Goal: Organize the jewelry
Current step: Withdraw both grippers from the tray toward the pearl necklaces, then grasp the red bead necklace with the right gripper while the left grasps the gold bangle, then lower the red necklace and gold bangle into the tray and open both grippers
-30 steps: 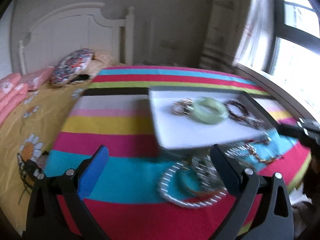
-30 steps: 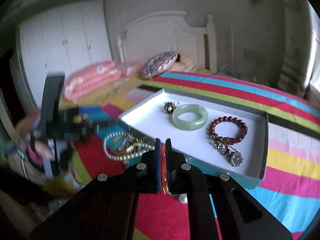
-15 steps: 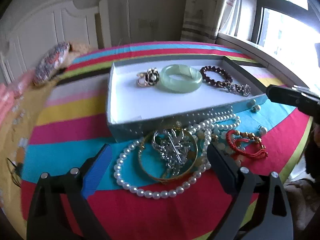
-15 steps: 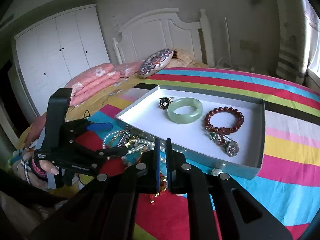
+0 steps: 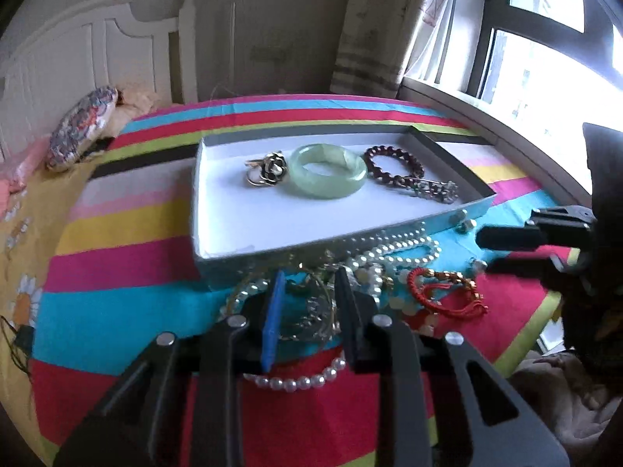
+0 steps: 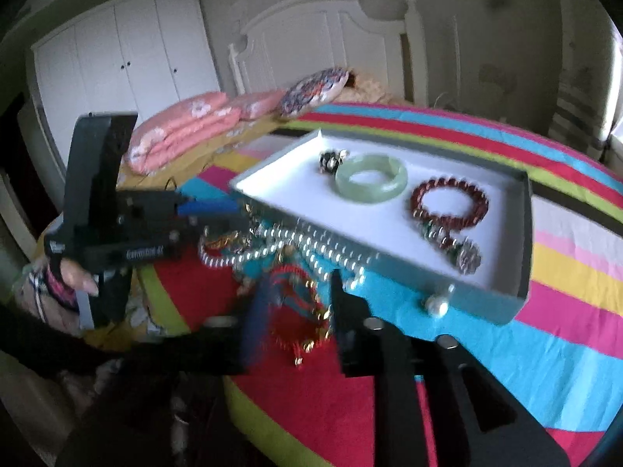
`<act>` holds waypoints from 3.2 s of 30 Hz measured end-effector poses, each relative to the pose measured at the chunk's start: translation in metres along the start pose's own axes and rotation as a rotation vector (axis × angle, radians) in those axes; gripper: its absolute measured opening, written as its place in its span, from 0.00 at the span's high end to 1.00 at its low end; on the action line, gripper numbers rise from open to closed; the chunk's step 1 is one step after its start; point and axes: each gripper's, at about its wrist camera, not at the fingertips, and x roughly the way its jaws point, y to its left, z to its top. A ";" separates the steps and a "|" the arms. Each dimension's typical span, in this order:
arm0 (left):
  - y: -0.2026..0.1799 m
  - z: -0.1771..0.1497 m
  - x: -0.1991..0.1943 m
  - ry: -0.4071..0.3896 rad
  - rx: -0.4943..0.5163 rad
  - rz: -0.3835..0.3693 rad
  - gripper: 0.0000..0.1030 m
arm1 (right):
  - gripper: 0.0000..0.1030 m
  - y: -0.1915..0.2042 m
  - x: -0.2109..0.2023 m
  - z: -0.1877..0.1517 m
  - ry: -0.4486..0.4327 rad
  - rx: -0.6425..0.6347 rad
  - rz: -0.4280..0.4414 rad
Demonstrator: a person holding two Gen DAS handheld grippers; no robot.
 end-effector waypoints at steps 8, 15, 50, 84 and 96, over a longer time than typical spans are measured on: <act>0.005 0.002 -0.011 -0.044 -0.012 -0.016 0.84 | 0.79 0.015 -0.010 -0.014 0.023 -0.081 0.056; 0.011 -0.002 -0.021 -0.051 -0.039 -0.001 0.17 | 0.79 0.024 0.009 -0.019 0.099 -0.102 0.012; -0.002 -0.019 -0.004 0.019 0.110 -0.010 0.74 | 0.92 -0.004 -0.041 0.009 -0.203 0.124 0.118; -0.022 0.031 -0.023 -0.097 0.279 0.029 0.96 | 0.92 -0.024 -0.045 0.032 -0.255 0.100 0.020; -0.015 0.067 0.027 -0.010 0.273 0.019 0.96 | 0.92 -0.038 0.004 0.057 -0.168 0.045 -0.102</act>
